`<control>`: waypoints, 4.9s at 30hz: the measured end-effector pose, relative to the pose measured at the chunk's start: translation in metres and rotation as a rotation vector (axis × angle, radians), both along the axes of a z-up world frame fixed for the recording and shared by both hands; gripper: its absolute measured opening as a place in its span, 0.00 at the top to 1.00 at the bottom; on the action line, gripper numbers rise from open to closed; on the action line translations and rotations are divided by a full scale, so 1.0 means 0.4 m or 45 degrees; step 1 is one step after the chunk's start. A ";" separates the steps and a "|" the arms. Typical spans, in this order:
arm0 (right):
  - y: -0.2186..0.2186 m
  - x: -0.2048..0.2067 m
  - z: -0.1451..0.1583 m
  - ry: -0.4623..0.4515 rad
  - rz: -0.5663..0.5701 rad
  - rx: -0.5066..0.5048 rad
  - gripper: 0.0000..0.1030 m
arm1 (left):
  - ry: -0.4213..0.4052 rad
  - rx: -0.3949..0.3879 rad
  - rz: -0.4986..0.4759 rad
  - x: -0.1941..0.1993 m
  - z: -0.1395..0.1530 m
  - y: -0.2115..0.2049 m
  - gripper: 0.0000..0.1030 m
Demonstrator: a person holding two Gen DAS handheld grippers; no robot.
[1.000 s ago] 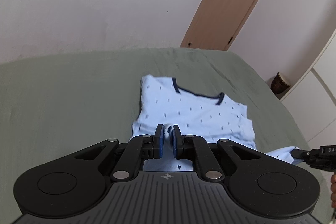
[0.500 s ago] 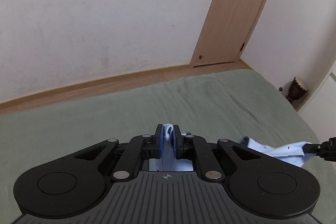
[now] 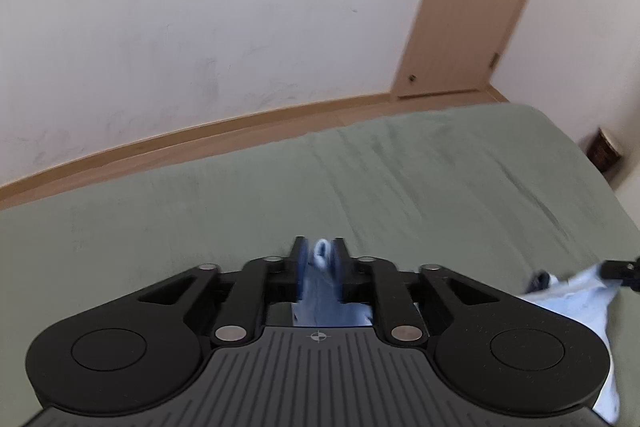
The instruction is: Fold clothes
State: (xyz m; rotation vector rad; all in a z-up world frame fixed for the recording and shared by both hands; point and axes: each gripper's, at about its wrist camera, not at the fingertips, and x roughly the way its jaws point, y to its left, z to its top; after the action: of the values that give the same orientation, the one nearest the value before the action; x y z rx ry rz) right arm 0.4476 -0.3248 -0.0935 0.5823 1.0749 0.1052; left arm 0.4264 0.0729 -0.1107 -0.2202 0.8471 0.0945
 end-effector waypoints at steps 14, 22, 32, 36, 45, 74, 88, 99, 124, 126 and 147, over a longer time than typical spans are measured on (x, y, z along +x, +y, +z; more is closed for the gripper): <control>-0.040 -0.069 0.021 -0.111 0.141 -0.132 0.58 | 0.018 0.133 -0.102 -0.118 0.021 -0.003 0.53; 0.012 0.004 -0.072 -0.028 0.098 -0.078 0.58 | 0.068 0.106 -0.107 -0.192 -0.023 0.002 0.53; 0.035 0.015 -0.073 -0.088 0.059 -0.205 0.96 | 0.096 0.106 -0.126 -0.161 -0.086 -0.018 0.53; 0.020 0.019 -0.112 -0.024 0.067 -0.163 0.88 | 0.094 0.098 -0.113 -0.171 -0.080 -0.008 0.49; -0.057 -0.189 0.000 -0.145 0.204 -0.048 0.66 | 0.036 0.016 -0.161 -0.286 -0.007 0.059 0.46; -0.036 -0.438 -0.020 -0.073 0.479 -0.043 0.95 | 0.174 -0.013 -0.379 -0.349 -0.040 0.009 0.87; -0.104 -0.409 -0.018 -0.084 0.382 -0.008 0.51 | 0.088 -0.037 -0.252 -0.319 -0.011 0.076 0.48; -0.026 -0.079 -0.023 -0.087 0.296 -0.095 0.51 | 0.135 0.053 -0.256 -0.033 -0.045 0.000 0.48; -0.018 -0.005 -0.130 -0.063 0.216 -0.035 0.83 | 0.007 0.100 -0.294 0.010 -0.111 -0.019 0.76; -0.041 -0.024 -0.100 -0.093 0.153 -0.037 0.68 | 0.012 0.092 -0.233 -0.001 -0.091 -0.006 0.64; 0.201 -0.073 0.005 -0.196 0.560 -0.171 0.56 | 0.037 0.038 -0.468 -0.204 0.007 -0.139 0.51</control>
State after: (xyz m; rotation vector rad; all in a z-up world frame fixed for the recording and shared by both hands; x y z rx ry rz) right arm 0.4186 -0.2442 -0.0914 0.2056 1.0359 0.4509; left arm 0.3449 0.0172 -0.1080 -0.0331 0.9018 -0.2340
